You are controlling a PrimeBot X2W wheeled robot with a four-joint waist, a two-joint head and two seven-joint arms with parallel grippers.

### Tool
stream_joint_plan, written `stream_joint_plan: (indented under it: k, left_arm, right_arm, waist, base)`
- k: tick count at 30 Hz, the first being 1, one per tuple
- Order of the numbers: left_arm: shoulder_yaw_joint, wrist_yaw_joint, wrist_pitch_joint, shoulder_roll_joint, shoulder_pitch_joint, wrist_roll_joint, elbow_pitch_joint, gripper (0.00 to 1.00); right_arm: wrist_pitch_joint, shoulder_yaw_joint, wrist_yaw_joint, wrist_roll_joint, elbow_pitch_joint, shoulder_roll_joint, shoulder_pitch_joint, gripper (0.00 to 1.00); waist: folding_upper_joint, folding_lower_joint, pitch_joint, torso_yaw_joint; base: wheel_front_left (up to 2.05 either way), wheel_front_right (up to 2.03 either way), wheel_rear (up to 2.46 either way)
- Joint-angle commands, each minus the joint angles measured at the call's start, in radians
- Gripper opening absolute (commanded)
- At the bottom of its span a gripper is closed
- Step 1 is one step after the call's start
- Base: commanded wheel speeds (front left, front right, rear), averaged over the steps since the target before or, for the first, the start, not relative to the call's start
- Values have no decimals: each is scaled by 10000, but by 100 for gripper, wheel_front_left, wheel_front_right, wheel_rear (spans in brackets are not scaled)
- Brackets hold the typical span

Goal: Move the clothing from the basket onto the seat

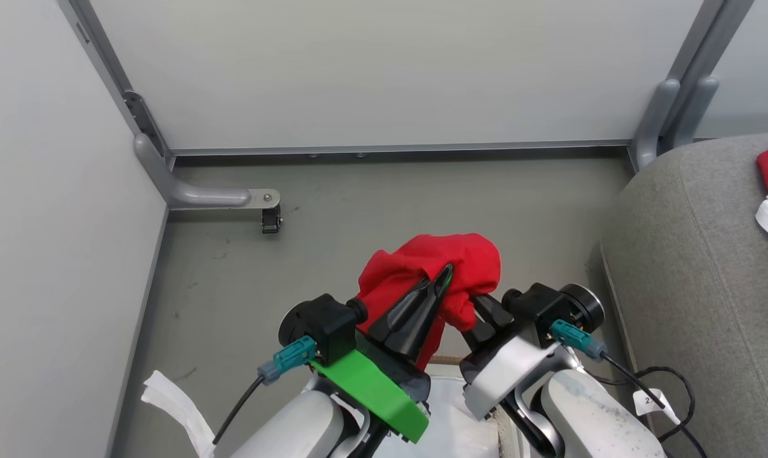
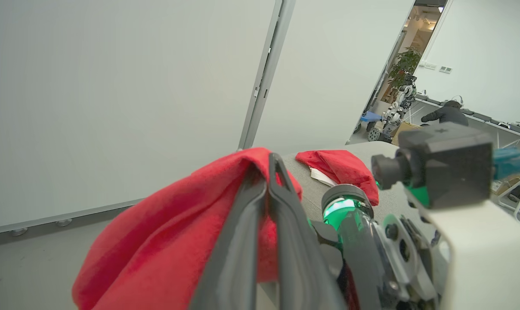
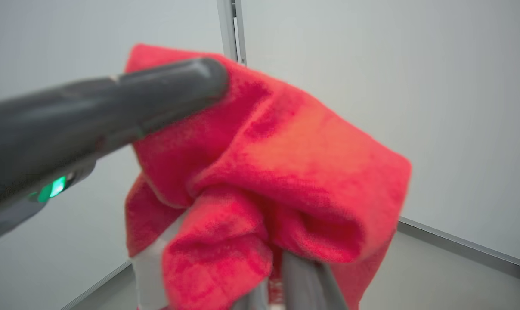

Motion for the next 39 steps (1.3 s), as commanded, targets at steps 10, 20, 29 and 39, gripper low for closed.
stream_joint_plan:
  k: [10,20,29,39]
  left_arm:
    - [297,-31,-4,41,238,200,115,100]
    - [924,-31,-1,182,635,770,302,100]
    - [1524,-31,0,74,835,1537,81,100]
    - [1423,-31,0,257,505,1654,193,100]
  right_arm:
    - [-45,-600,-7,-88,-479,6,477,0]
    - [-45,-1169,-9,-265,-1013,-151,1026,0]
    - [-45,-1642,-7,-346,-1470,-340,1201,0]
    - [-46,-2393,-9,-843,-1978,-1199,-49,0]
  waist:
    - [0,0,-22,-385]
    - [0,0,226,-2606]
    - [0,0,683,-4545]
    - [0,0,1518,-5331]
  base:
    - [0,0,0]
    - [0,0,0]
    - [0,0,0]
    - [0,0,0]
